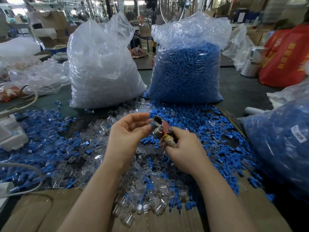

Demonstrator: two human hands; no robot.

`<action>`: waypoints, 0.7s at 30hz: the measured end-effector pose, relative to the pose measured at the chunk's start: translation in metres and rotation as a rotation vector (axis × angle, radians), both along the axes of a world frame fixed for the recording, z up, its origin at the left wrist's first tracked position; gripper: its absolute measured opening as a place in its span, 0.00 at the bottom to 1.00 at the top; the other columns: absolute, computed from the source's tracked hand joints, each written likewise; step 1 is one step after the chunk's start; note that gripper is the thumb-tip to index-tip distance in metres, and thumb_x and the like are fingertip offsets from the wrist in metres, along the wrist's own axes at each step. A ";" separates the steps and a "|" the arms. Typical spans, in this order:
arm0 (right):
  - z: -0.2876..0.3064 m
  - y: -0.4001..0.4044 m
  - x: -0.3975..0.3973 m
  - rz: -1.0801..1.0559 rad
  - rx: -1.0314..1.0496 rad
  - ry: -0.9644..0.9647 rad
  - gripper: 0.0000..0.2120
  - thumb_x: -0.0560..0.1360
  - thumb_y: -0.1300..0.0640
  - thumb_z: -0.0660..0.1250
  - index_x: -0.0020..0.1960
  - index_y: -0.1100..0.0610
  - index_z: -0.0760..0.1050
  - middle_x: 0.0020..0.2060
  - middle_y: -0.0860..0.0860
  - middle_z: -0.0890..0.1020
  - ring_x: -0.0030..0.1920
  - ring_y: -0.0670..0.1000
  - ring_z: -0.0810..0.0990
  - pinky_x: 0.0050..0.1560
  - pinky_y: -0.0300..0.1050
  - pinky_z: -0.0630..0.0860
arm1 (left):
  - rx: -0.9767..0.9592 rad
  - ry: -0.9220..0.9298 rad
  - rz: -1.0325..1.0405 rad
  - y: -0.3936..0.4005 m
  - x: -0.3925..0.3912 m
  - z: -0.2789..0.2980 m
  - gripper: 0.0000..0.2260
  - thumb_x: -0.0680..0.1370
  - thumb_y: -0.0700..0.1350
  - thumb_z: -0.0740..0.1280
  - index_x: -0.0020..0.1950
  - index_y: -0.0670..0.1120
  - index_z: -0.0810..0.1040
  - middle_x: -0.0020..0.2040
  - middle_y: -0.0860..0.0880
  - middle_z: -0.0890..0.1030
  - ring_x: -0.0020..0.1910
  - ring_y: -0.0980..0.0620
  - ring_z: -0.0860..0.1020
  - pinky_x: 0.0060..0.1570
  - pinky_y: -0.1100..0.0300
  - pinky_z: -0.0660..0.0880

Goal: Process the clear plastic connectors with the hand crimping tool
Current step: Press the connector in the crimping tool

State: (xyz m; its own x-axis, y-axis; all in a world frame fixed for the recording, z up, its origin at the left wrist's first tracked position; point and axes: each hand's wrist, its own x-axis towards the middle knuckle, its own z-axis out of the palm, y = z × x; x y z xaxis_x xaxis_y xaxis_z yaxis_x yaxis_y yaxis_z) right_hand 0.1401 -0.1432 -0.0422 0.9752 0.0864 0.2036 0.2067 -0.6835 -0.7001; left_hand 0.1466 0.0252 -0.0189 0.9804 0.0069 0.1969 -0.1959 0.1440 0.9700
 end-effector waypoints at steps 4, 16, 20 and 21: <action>0.002 0.001 -0.002 -0.011 -0.022 -0.001 0.10 0.67 0.52 0.61 0.47 0.50 0.76 0.31 0.48 0.78 0.33 0.52 0.75 0.35 0.54 0.77 | 0.011 0.002 -0.004 0.001 0.000 0.000 0.19 0.65 0.44 0.75 0.55 0.44 0.81 0.46 0.46 0.86 0.46 0.52 0.85 0.44 0.65 0.79; 0.001 0.003 -0.002 -0.031 -0.140 -0.075 0.06 0.67 0.53 0.61 0.43 0.45 0.69 0.30 0.45 0.75 0.33 0.49 0.73 0.29 0.44 0.65 | -0.010 0.077 -0.023 0.003 0.000 -0.001 0.17 0.67 0.40 0.73 0.56 0.43 0.82 0.47 0.46 0.86 0.46 0.54 0.84 0.45 0.65 0.79; 0.002 0.003 -0.002 -0.071 -0.145 -0.122 0.05 0.66 0.50 0.60 0.41 0.47 0.67 0.29 0.45 0.73 0.31 0.46 0.70 0.28 0.43 0.59 | -0.410 0.268 0.037 0.021 0.007 0.003 0.11 0.73 0.39 0.68 0.54 0.40 0.81 0.40 0.47 0.84 0.38 0.55 0.83 0.45 0.64 0.81; 0.002 0.003 -0.002 -0.082 -0.130 -0.133 0.05 0.66 0.50 0.59 0.42 0.47 0.68 0.29 0.45 0.74 0.31 0.46 0.70 0.28 0.43 0.59 | -0.563 0.300 0.087 0.030 0.009 0.004 0.07 0.75 0.40 0.67 0.51 0.40 0.81 0.37 0.48 0.83 0.36 0.56 0.82 0.44 0.64 0.81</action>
